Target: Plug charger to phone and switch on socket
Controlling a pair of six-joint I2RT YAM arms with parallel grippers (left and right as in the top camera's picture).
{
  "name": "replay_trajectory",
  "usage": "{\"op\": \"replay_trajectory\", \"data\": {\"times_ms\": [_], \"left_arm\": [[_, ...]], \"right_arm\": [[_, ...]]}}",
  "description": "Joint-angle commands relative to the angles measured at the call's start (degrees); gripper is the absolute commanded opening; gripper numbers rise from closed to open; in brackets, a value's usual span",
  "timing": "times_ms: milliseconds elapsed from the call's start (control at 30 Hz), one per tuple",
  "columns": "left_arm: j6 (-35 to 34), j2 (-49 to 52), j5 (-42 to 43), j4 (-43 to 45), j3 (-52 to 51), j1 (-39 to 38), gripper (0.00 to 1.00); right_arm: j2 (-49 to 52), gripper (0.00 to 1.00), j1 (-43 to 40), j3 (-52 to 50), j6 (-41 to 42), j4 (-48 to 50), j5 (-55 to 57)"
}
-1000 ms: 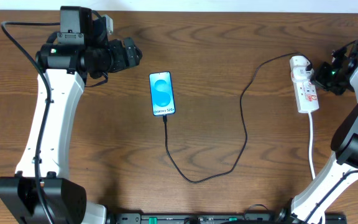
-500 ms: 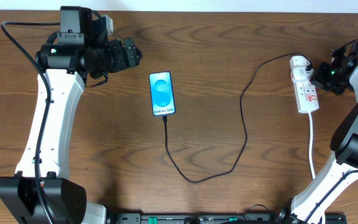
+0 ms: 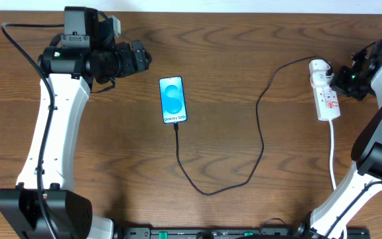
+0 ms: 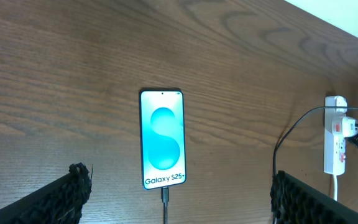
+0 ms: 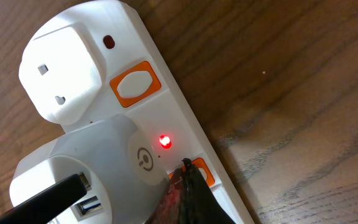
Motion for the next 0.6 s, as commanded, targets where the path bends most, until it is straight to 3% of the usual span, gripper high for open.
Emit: {"op": "replay_trajectory", "data": {"times_ms": [0, 567], "left_arm": [[0.52, -0.48, -0.28, -0.17, 0.11, 0.13, 0.94], [0.52, -0.48, -0.28, -0.17, 0.11, 0.13, 0.94]], "right_arm": [[3.76, 0.01, 7.26, -2.21, -1.01, -1.97, -18.43], [3.34, 0.01, 7.17, -2.19, -4.63, -2.4, -27.76]]}}
